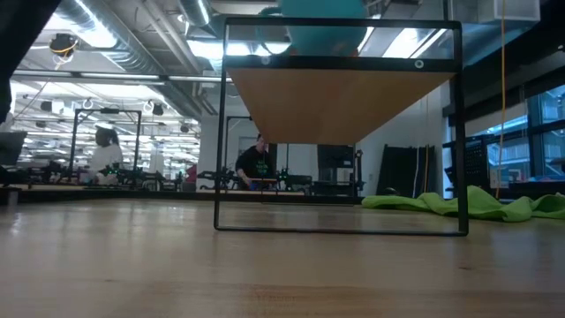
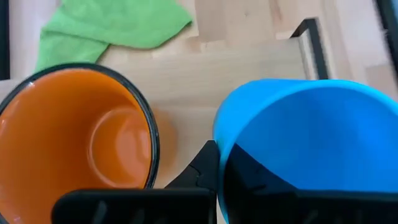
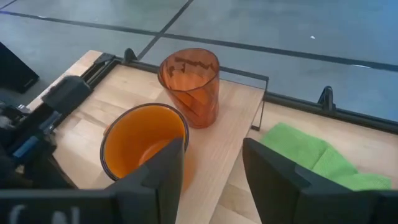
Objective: Stack small to large cups/mugs on shelf
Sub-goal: Put the blue mug on the shelf
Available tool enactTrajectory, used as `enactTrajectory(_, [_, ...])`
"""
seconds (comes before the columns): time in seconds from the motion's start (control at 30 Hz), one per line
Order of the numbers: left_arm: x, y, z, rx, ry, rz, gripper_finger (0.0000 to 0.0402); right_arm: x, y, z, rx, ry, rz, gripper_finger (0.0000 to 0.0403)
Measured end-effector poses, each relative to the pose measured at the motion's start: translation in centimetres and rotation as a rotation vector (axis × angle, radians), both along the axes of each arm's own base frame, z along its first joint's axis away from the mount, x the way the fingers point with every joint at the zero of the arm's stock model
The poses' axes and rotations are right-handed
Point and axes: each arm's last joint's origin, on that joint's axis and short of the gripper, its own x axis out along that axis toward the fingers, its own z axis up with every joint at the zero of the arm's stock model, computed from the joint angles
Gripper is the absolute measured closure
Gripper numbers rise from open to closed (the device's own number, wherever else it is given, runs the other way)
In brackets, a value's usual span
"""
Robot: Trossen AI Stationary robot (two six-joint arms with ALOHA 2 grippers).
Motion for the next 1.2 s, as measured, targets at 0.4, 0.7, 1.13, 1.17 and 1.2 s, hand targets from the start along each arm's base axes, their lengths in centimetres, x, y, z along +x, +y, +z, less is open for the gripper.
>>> enactTrajectory(0.4, [0.9, 0.2, -0.7, 0.014, -0.012, 0.006, 0.039, 0.0, 0.0, 0.0, -0.002, -0.001, -0.001, 0.0238])
enactTrajectory(0.7, [1.7, 0.2, -2.0, 0.006, 0.018, 0.003, 0.038, 0.0, 0.0, 0.0, 0.0, 0.001, 0.0, 0.0238])
enactTrajectory(1.13, [1.9, 0.3, -1.8, 0.009, -0.004, 0.008, 0.0326, -0.1, 0.0, -0.1, 0.0, 0.021, 0.004, 0.0238])
enactTrajectory(1.17, [1.9, 0.3, -1.8, 0.009, -0.008, 0.009, 0.0325, -0.1, 0.0, -0.1, -0.001, 0.023, 0.004, 0.0238])
enactTrajectory(1.2, [2.0, 0.3, -1.8, 0.012, -0.012, 0.01, 0.0324, -0.2, 0.0, -0.1, -0.002, 0.025, 0.005, 0.0238])
